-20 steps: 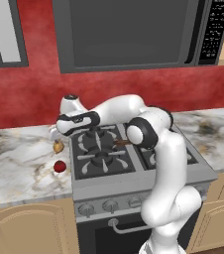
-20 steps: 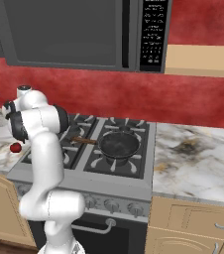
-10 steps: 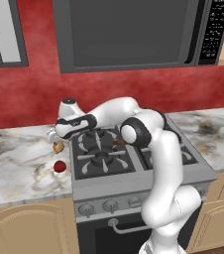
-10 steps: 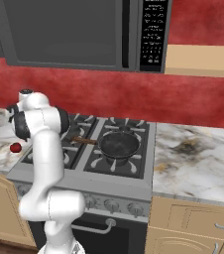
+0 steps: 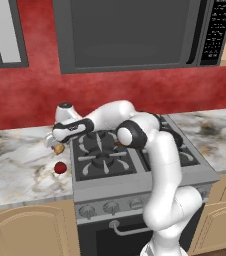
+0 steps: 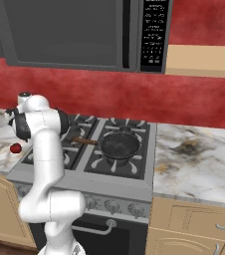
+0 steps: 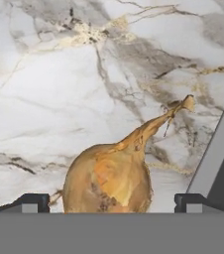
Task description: Place the pan on the front right burner on the stove. Then place the tomato and the onion in the pan and turn on the front right burner.
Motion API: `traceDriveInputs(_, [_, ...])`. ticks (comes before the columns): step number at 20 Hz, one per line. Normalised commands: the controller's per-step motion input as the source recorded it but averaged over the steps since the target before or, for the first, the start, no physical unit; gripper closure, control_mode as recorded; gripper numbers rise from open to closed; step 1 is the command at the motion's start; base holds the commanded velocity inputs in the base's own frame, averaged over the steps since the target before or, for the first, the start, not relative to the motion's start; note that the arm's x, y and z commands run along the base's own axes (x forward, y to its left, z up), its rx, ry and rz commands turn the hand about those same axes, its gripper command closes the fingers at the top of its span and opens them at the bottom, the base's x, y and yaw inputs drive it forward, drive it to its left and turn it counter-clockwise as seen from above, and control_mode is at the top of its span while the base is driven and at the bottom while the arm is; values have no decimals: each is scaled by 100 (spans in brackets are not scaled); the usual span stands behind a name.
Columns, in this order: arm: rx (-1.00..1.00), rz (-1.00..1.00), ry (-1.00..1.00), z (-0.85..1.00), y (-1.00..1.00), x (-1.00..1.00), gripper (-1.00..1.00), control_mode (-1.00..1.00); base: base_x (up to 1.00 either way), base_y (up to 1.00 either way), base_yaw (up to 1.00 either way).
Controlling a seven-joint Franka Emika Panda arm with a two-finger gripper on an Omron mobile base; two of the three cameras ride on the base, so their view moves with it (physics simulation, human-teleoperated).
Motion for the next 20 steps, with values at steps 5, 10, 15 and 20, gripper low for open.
traceDriveInputs(5, [-5, 0, 0, -19, 0, 0, 100, -100, 0, 0, 0])
traceDriveInputs(10, [-7, 0, 0, -21, 0, 0, 100, -100, 0, 0, 0])
traceDriveInputs(15, [-3, 0, 1, -7, 0, -4, 100, -100, 0, 0, 0])
traceDriveInputs(20, [0, 0, 0, 43, -1, -3, 100, -100, 0, 0, 0])
